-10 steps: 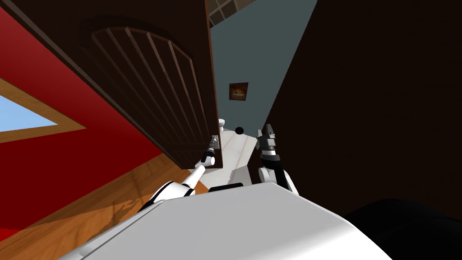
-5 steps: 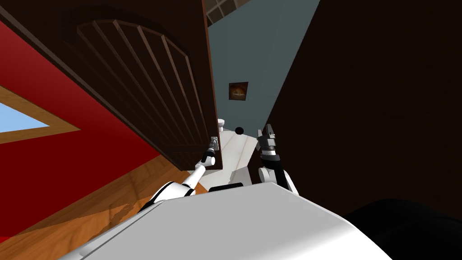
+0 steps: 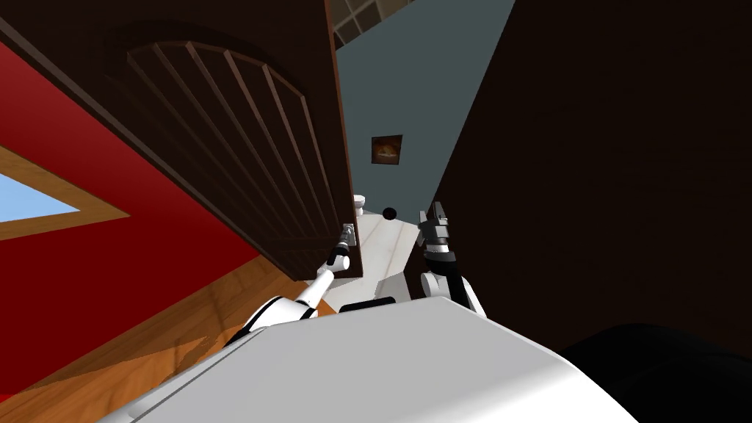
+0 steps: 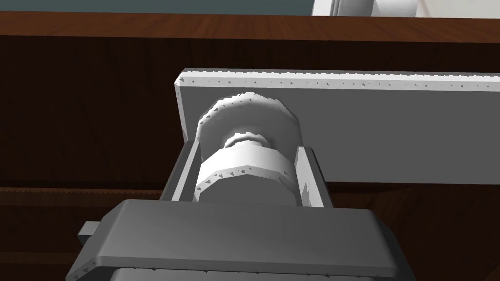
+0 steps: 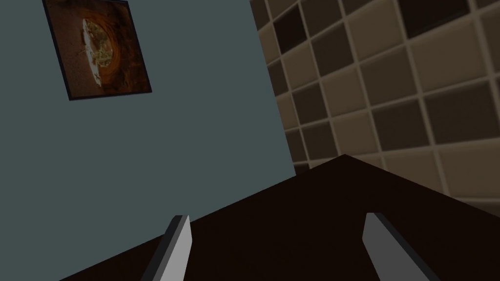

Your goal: Push the door open

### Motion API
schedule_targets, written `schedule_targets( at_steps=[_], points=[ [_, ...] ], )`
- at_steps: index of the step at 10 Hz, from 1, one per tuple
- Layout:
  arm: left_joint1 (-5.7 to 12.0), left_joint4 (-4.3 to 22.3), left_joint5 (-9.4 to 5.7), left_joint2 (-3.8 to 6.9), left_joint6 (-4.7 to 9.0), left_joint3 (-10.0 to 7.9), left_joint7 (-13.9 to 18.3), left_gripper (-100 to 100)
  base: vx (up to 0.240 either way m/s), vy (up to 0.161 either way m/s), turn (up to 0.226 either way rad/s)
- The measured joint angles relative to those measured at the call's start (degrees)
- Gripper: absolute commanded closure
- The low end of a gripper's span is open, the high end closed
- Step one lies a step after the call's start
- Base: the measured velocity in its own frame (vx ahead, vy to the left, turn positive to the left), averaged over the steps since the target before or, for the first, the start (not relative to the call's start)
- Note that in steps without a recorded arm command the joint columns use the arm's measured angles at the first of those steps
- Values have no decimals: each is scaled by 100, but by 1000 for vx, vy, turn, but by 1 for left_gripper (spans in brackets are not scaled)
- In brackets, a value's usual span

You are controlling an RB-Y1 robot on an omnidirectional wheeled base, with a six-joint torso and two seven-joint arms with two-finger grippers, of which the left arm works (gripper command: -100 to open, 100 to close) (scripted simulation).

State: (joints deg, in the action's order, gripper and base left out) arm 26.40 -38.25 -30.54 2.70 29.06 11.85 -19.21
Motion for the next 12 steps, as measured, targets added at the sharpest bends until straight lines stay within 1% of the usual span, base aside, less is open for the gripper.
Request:
schedule_targets(
  at_steps=[1, 2, 3, 4, 6, 7, 8, 9, 10, 11, 12],
  points=[
    [-144, -261, -31, 52, -87, -34, -109, 100, 80, 51, 69],
    [-64, -189, -48, 67, -29, -62, -143, 100, 41, 32, 60],
    [85, 88, -52, 115, 138, -60, -71, 100, 127, 87, 112],
    [114, 129, -116, 182, 202, -123, -106, -100, -55, 22, 97],
    [125, 104, -118, 176, 157, -126, -180, -100, -188, -34, 18],
    [146, 137, -113, 152, 153, -115, -186, -100, -218, -67, 43],
    [177, 176, -110, 105, 153, -107, -201, -100, -264, -87, 80],
    [165, 174, -102, 8, 153, -93, -236, -100, -262, -58, 62],
    [113, 59, -104, -97, 88, -105, -311, -100, -193, -18, 34],
    [109, 3, -107, -191, 20, -109, -361, -100, -140, -11, 29],
    [104, -1, -101, -281, 0, -90, -367, -100, -122, 2, 28]
  ],
)
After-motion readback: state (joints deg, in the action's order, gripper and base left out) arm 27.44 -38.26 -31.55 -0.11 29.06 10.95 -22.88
